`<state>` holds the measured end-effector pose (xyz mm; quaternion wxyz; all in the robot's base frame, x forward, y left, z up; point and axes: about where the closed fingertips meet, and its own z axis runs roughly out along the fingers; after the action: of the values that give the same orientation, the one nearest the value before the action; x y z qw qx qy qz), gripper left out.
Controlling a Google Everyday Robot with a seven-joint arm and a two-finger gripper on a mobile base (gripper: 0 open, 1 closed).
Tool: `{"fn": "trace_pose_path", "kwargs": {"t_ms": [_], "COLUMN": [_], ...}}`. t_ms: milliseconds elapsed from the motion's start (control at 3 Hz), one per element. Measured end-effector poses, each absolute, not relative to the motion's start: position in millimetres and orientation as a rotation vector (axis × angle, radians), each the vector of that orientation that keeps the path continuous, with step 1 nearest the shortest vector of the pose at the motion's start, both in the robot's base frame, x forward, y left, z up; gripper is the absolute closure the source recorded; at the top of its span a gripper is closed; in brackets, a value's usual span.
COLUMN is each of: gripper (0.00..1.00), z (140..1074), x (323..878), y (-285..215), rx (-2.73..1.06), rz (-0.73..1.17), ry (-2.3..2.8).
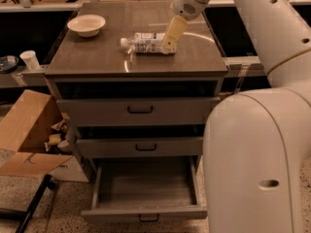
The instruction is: Place blue plastic bottle into bottom drawer
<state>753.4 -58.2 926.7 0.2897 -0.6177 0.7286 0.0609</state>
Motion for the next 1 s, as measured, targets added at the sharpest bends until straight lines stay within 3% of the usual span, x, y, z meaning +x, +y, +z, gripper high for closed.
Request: {"fn": "trace_pose_path", "kwargs": {"t_ms": [1000], "gripper": [0.0], "z": [881], "x": [798], "y": [-28], "rx": [-1.616], "rz": [0.197], "ry": [1.968]}}
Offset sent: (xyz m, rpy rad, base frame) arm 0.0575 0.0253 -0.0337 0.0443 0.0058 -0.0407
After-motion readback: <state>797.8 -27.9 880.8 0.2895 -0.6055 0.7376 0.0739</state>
